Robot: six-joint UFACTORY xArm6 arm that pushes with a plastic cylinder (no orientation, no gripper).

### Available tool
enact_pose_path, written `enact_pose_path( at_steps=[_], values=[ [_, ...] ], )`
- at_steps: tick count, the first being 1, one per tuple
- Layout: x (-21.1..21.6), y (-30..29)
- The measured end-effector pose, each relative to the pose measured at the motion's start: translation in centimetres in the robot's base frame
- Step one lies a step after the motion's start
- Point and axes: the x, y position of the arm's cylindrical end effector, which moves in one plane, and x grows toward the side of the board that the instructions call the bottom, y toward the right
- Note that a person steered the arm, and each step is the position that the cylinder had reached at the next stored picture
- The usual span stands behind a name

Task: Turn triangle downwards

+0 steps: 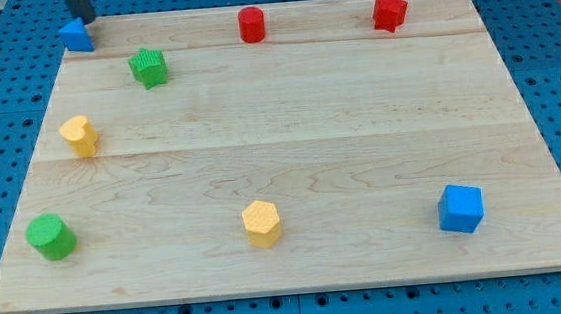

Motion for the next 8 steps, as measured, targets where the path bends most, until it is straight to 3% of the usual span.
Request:
enact_pose_path(
  at_steps=[1, 5, 7, 8],
  values=[
    [0.1, -2.4],
    [0.6, 2.8],
    [0.3, -2.4],
    [1.3, -1.3]
  ],
)
